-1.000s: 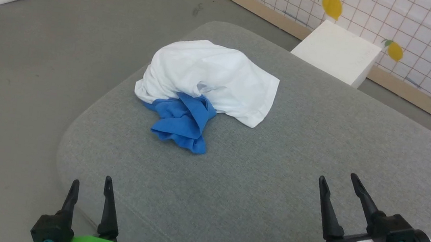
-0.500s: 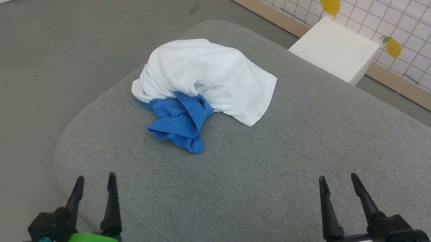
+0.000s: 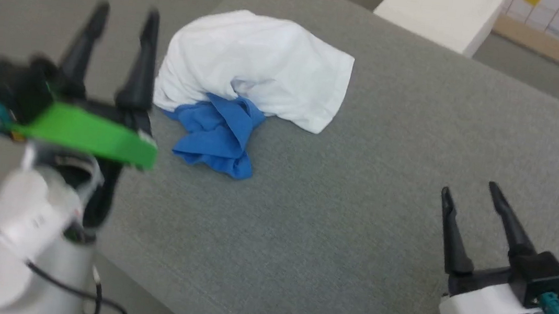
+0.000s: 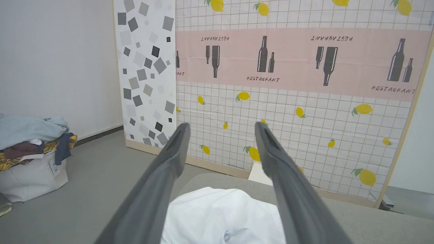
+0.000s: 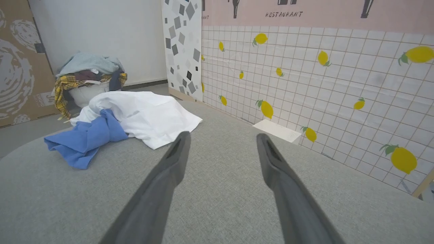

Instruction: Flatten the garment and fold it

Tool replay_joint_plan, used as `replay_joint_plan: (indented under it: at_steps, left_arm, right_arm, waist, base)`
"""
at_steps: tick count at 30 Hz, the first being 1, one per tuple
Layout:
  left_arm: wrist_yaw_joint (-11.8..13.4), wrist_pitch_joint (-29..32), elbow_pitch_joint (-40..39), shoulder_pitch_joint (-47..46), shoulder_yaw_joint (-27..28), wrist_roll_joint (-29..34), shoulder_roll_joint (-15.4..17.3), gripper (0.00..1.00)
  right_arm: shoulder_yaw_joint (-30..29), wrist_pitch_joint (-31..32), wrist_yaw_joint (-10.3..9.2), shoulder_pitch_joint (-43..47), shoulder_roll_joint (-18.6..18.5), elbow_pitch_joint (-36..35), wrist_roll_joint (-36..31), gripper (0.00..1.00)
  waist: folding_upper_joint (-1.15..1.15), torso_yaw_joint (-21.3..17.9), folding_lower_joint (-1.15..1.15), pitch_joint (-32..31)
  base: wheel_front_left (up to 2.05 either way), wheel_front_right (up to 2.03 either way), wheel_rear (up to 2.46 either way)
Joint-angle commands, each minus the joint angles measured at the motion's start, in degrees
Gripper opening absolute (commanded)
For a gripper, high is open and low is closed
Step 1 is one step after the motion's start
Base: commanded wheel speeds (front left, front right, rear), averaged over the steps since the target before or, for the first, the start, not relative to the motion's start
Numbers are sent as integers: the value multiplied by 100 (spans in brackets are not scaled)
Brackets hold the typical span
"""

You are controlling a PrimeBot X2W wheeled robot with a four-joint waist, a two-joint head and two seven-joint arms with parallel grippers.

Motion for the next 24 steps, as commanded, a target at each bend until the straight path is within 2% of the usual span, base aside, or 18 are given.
replay_joint_plan:
  at_steps: [1, 4, 10, 11, 17, 24]
  left_arm:
    - [-24, 172, 50, -349, 81, -151, 63, 100]
    - [-27, 562, 280, -970, 156, -97, 358, 100]
    - [-24, 1276, 978, -1938, 163, -46, 730, 100]
    - [0, 1623, 1543, -2288, 93, 64, 911, 100]
    - [21, 2177, 2359, -2378, -55, 100, 1044, 100]
    - [101, 2925, 3002, -2230, -170, 136, 1257, 100]
  right_arm:
    - [-21, 53, -9, -120, -82, -135, -19, 100]
    - [-47, 172, -9, -179, -220, -423, 4, 100]
    - [-158, 412, -9, -340, -543, -1149, 72, 100]
    - [-194, 561, -9, -496, -740, -1644, 142, 100]
    - [-212, 756, -9, -674, -912, -2148, 238, 100]
    - [-325, 913, -9, -678, -1029, -2509, 310, 100]
  waist:
    - [0, -301, 0, 621]
    - [0, -439, 0, 946]
    - [0, -733, 0, 1683]
    - [0, -911, 0, 2122]
    - [0, -1114, 0, 2556]
    - [0, -1261, 0, 2761]
  base:
    - [0, 0, 0]
    - [0, 0, 0]
    - [0, 0, 0]
    - [0, 0, 0]
    - [0, 0, 0]
    - [0, 0, 0]
